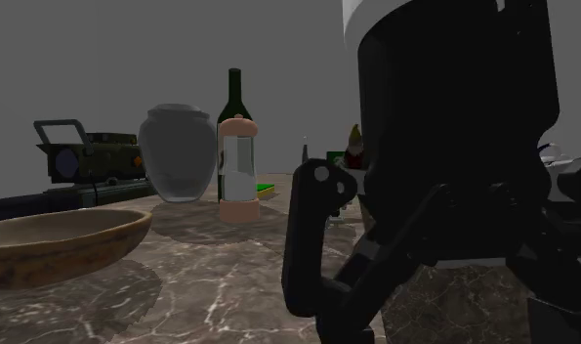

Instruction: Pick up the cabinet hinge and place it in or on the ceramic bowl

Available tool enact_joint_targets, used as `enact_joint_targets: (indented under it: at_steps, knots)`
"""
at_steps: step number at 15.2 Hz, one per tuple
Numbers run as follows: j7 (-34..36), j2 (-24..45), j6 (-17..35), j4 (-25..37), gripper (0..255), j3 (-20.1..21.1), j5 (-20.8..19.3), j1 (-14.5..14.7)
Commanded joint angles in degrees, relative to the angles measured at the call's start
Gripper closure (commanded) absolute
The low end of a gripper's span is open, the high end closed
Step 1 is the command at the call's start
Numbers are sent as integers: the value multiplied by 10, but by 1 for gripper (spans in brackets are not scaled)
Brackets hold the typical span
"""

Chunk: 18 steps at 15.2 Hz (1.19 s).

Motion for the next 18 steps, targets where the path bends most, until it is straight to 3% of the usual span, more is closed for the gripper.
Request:
enact_joint_targets:
  at_steps: [1, 9, 18]
  knots:
    - [0, 0, 0, 0, 0, 0, 0, 0]
    - [39, 163, 71, 121, 0, 2, 21, -3]
    - [74, 346, 97, 309, 0, -2, 42, -8]
